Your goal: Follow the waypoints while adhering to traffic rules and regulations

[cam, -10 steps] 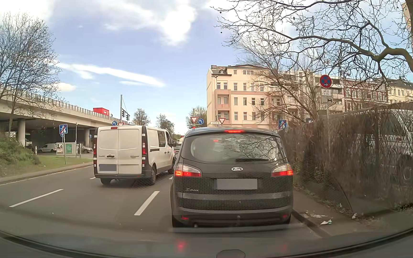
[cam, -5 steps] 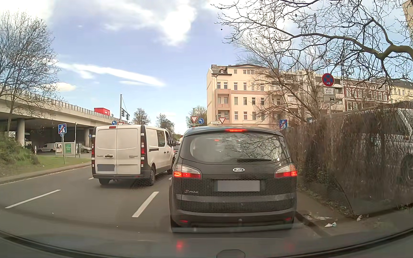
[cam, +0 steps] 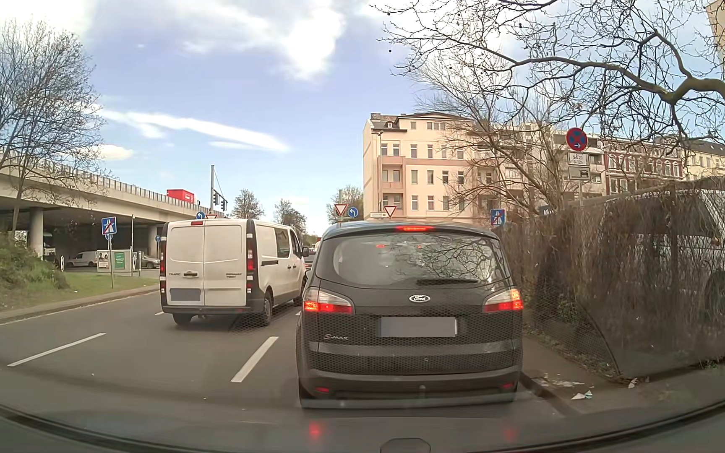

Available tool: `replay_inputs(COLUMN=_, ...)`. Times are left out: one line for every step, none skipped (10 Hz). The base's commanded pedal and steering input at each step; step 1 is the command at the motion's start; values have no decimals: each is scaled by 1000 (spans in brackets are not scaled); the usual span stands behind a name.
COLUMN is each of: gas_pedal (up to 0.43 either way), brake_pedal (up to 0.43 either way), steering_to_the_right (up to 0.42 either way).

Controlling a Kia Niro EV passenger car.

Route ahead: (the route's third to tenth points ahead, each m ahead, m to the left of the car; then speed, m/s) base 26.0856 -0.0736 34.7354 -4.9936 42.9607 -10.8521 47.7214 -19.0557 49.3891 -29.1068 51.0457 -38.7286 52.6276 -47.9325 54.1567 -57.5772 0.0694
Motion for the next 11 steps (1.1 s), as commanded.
replay_inputs(gas_pedal=0, brake_pedal=250, steering_to_the_right=-12)
replay_inputs(gas_pedal=0, brake_pedal=268, steering_to_the_right=-13)
replay_inputs(gas_pedal=0, brake_pedal=287, steering_to_the_right=-12)
replay_inputs(gas_pedal=0, brake_pedal=293, steering_to_the_right=-12)
replay_inputs(gas_pedal=0, brake_pedal=299, steering_to_the_right=-13)
replay_inputs(gas_pedal=0, brake_pedal=299, steering_to_the_right=-12)
replay_inputs(gas_pedal=0, brake_pedal=299, steering_to_the_right=-12)
replay_inputs(gas_pedal=0, brake_pedal=299, steering_to_the_right=-12)
replay_inputs(gas_pedal=0, brake_pedal=305, steering_to_the_right=-13)
replay_inputs(gas_pedal=0, brake_pedal=317, steering_to_the_right=-12)
replay_inputs(gas_pedal=0, brake_pedal=341, steering_to_the_right=-12)
